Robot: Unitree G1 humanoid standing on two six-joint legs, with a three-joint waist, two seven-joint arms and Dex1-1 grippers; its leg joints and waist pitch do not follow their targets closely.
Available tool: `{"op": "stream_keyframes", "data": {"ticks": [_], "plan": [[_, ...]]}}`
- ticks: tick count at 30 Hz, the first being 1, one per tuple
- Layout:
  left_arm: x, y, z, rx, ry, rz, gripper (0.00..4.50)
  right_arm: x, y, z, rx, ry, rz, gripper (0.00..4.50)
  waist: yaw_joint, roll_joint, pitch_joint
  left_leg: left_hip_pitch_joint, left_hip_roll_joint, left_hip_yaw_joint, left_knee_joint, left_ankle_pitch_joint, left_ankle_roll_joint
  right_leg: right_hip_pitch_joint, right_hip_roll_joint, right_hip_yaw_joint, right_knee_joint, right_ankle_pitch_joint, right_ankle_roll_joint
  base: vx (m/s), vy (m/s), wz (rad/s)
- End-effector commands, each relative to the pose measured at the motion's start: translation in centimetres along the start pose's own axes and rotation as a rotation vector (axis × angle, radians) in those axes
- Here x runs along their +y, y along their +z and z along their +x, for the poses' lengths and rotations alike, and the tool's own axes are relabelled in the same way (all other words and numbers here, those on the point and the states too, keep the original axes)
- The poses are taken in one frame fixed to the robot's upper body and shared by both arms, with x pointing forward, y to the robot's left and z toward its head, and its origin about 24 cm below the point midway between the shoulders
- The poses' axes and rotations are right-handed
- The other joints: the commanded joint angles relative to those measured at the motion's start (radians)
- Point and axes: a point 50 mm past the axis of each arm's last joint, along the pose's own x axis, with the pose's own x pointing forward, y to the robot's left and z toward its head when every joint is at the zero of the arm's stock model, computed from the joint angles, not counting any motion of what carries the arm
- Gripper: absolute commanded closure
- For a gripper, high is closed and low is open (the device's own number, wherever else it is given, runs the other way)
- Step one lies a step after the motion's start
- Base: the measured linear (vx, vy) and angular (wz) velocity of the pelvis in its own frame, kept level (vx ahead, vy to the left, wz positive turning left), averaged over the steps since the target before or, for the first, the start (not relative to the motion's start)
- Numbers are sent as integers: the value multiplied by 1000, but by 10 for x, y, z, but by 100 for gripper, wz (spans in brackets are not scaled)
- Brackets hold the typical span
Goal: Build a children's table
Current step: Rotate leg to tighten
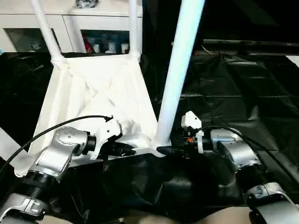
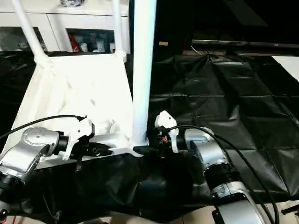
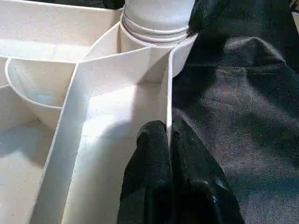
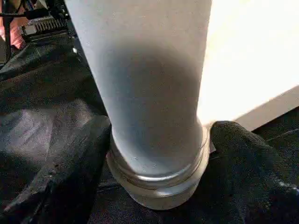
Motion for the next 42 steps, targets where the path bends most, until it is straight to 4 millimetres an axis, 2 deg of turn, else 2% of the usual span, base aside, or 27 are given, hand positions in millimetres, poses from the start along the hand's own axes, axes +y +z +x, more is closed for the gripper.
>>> {"op": "stream_keyframes", "data": {"ticks": [1,8,9,15,20,24,25,26,27,29,30,32,34,36,38,39,42], "plan": [[-8,6,7,-50,-76,5,450,4,4,4,-7,32,-23,113,2,2,-67,1,49,-14,-61,-94,66,55,-96,68,-69,-122,-209,0,0,0],[-11,4,7,-46,-92,5,450,6,7,9,-14,60,-31,169,1,-1,-66,-1,50,-15,-62,-86,71,54,-96,67,-68,-121,-208,0,0,0],[-11,4,7,-46,-92,5,450,6,7,11,-15,68,-31,169,1,-4,-66,-1,49,-14,-61,-86,72,55,-97,67,-68,-124,-207,0,0,0],[-13,3,9,-45,-90,7,450,9,8,14,-19,94,-28,178,0,-3,-65,-1,49,-14,-62,-87,71,54,-97,67,-70,-134,-201,0,0,0],[-7,6,16,-67,2,23,450,14,3,18,-25,100,-5,180,1,-5,-64,-1,49,-14,-62,-92,70,54,-97,68,-71,-145,-194,0,0,0],[4,17,31,-102,151,1,450,9,-4,29,-47,-69,24,180,1,-5,-55,7,47,-13,-66,-138,52,46,-98,68,-89,-254,-170,0,0,0],[5,20,35,-117,167,-4,450,7,-6,32,-47,-124,42,180,0,-2,-55,10,46,-18,-69,-166,29,48,-103,67,-97,-348,-146,0,0,0],[6,24,40,-129,188,-7,450,4,-8,37,-43,-193,64,180,-2,-1,-55,11,45,-17,-69,-172,26,45,-102,68,-101,-365,-141,0,0,0],[7,27,43,-135,201,-9,450,3,-10,40,-40,-236,79,180,-6,-6,-53,10,44,-18,-71,-179,21,46,-102,67,-103,-388,-131,0,0,0],[7,34,50,-143,220,-4,450,2,-11,48,-56,-304,121,181,-10,-3,-55,9,43,-19,-70,-178,20,45,-103,67,-105,-403,-120,0,0,0],[7,37,55,-148,234,-2,450,1,-10,54,-77,-343,148,181,-10,1,-56,9,43,-21,-69,-180,22,45,-103,67,-105,-406,-116,0,0,0],[7,42,62,-155,249,-1,450,2,-8,61,-101,-386,178,181,-11,0,-57,8,42,-19,-69,-169,25,44,-102,68,-105,-384,-116,0,0,0],[6,47,68,-164,259,1,450,3,-6,69,-108,-426,183,181,-10,5,-63,3,46,-22,-70,-139,28,48,-100,68,-93,-300,-134,0,0,0],[3,52,75,-179,251,9,450,6,-1,82,-113,-444,148,181,-14,4,-62,3,47,-20,-70,-132,28,45,-99,69,-90,-259,-146,0,0,0],[2,54,77,-182,248,11,450,8,2,86,-115,-448,129,181,-13,5,-64,3,45,-19,-69,-133,34,48,-100,69,-87,-229,-157,0,0,0],[-1,54,78,-183,224,20,450,10,6,89,-145,-418,122,125,-12,3,-64,2,45,-19,-69,-131,40,49,-101,69,-87,-222,-159,0,0,0],[-4,52,76,-181,197,28,450,10,10,87,-180,-391,110,105,-13,4,-62,0,45,-19,-70,-140,44,50,-101,69,-88,-238,-156,0,0,0]]}}
